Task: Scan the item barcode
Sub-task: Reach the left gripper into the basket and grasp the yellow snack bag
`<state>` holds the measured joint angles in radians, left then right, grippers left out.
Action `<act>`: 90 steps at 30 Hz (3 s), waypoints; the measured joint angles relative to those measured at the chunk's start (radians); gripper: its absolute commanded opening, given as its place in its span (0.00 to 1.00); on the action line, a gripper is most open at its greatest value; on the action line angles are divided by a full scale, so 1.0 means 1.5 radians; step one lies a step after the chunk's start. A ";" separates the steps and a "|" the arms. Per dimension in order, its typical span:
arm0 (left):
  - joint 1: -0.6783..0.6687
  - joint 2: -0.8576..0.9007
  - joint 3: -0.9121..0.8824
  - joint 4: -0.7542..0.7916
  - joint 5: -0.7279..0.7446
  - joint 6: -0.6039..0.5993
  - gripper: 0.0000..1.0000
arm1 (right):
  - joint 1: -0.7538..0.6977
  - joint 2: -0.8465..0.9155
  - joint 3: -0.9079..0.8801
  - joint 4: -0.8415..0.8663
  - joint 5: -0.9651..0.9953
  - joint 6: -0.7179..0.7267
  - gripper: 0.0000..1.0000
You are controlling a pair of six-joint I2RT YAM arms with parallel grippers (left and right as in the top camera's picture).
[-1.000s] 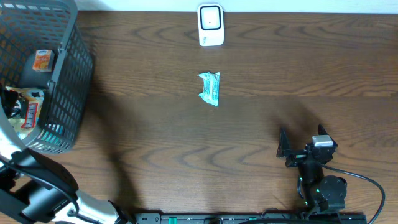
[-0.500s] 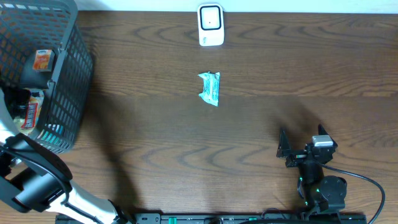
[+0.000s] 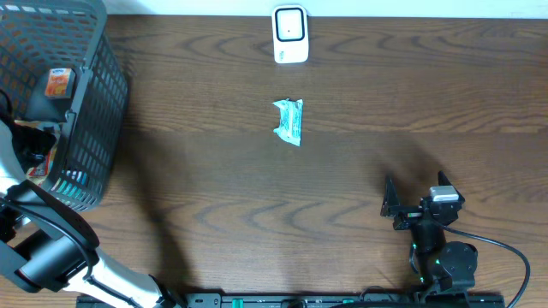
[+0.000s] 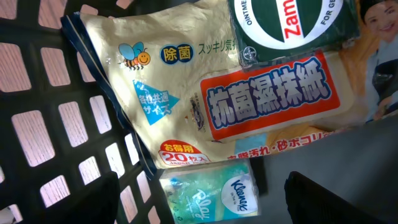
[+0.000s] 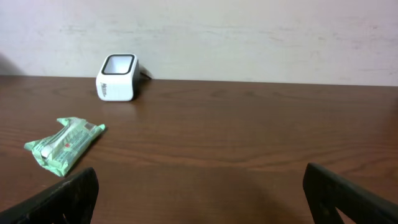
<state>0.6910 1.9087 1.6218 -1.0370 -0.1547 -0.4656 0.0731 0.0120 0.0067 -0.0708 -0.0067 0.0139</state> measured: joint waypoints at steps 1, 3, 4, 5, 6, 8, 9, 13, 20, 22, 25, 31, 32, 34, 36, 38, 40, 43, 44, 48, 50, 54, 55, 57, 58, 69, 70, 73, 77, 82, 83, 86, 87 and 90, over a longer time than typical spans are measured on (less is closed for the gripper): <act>0.000 0.001 -0.001 0.001 0.000 0.000 0.83 | 0.000 0.000 0.000 0.000 0.000 0.000 0.99; 0.000 0.007 -0.001 0.002 0.000 0.000 0.84 | 0.000 0.000 0.000 0.000 0.000 0.000 0.99; 0.000 0.012 -0.001 0.002 0.000 0.000 0.83 | 0.000 0.000 0.000 0.000 0.000 0.000 0.99; 0.000 0.019 -0.001 0.002 0.000 0.000 0.83 | 0.000 0.000 0.000 0.000 0.000 0.000 0.99; 0.000 0.026 -0.002 0.002 0.000 0.000 0.84 | 0.000 0.000 0.000 0.000 0.000 0.000 0.99; 0.000 0.042 -0.002 -0.002 0.000 0.000 0.83 | 0.000 0.000 0.000 0.000 0.000 0.000 0.99; 0.000 0.050 -0.002 -0.004 0.000 0.000 0.83 | 0.000 0.000 0.000 0.000 0.000 0.000 0.99; 0.000 0.097 -0.005 -0.008 0.001 0.000 0.83 | 0.000 0.000 0.000 0.000 0.000 0.000 0.99; 0.000 0.128 -0.005 -0.005 0.007 0.007 0.46 | 0.000 0.000 0.000 0.000 0.000 0.000 0.99; 0.000 0.128 -0.005 -0.004 0.006 0.012 0.38 | 0.000 0.000 0.000 0.000 0.000 0.000 0.99; 0.001 0.128 -0.005 -0.006 0.006 0.013 0.22 | 0.000 0.000 0.000 0.000 0.000 0.000 0.99; 0.000 0.128 -0.005 -0.001 0.013 0.012 0.07 | 0.000 0.000 0.000 0.000 0.000 0.000 0.99; 0.000 0.128 -0.005 -0.004 0.013 0.012 0.07 | 0.000 0.000 0.000 0.000 0.000 0.000 0.99; 0.001 0.128 -0.002 -0.014 0.014 0.012 0.08 | 0.000 0.000 0.000 0.000 0.000 0.000 0.99; 0.001 0.128 0.010 -0.021 0.022 0.012 0.07 | 0.000 0.000 0.000 0.000 0.000 0.000 0.99; 0.001 0.122 0.023 -0.018 0.035 0.012 0.07 | 0.000 0.000 0.000 0.000 0.000 0.000 0.99; 0.001 0.099 0.025 -0.003 0.055 0.012 0.13 | 0.000 0.000 0.000 0.000 0.000 0.000 0.99; 0.001 0.054 0.027 0.016 0.069 0.011 0.75 | 0.000 0.000 0.000 0.000 0.000 0.000 0.99; 0.001 0.038 0.031 0.022 0.070 0.012 0.83 | 0.000 0.000 0.000 0.000 0.000 0.000 0.99; 0.001 0.007 0.043 0.051 0.076 0.033 0.84 | 0.000 0.000 0.000 0.000 0.000 0.000 0.99; 0.001 0.010 0.043 0.059 0.080 0.079 0.85 | 0.000 0.000 0.000 0.000 0.000 0.000 0.99; 0.001 0.014 0.031 0.086 0.082 0.200 0.86 | 0.000 0.000 0.000 0.000 0.000 0.000 0.99; 0.001 0.014 0.024 0.094 0.082 0.222 0.87 | 0.000 0.000 0.000 0.000 0.000 0.000 0.99; 0.001 0.015 0.006 0.115 0.082 0.260 0.87 | 0.000 0.000 0.000 0.000 0.000 0.000 0.99; 0.001 0.015 -0.002 0.123 0.082 0.276 0.87 | 0.000 0.000 0.000 0.000 0.000 0.000 0.99; 0.001 0.017 -0.111 0.225 0.082 0.399 0.87 | 0.000 0.000 0.000 0.000 0.000 0.000 0.99; 0.001 0.017 -0.119 0.232 0.082 0.408 0.87 | 0.000 0.000 0.000 0.000 0.000 0.000 0.99; 0.001 0.017 -0.145 0.273 0.082 0.445 0.87 | 0.000 0.000 0.000 0.000 0.000 0.000 0.99; 0.001 0.017 -0.151 0.305 0.079 0.477 0.87 | 0.000 0.000 0.000 0.000 0.000 0.000 0.99; 0.001 0.017 -0.151 0.323 0.079 0.520 0.78 | 0.000 0.000 0.000 0.000 0.000 0.000 0.99; 0.001 0.017 -0.151 0.331 0.080 0.528 0.76 | 0.000 0.000 0.000 0.000 0.000 0.000 0.99; 0.001 0.017 -0.155 0.352 0.080 0.543 0.76 | 0.000 0.000 0.000 0.000 0.000 0.000 0.99; 0.001 0.017 -0.163 0.360 0.080 0.550 0.76 | 0.000 0.000 0.000 0.000 0.000 0.000 0.99; 0.001 0.024 -0.180 0.364 0.079 0.560 0.62 | 0.000 0.000 0.000 0.000 0.000 0.000 0.99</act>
<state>0.6918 1.9450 1.3518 -0.4904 -0.0357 0.3740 0.0731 0.0120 0.0067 -0.0708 -0.0067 0.0139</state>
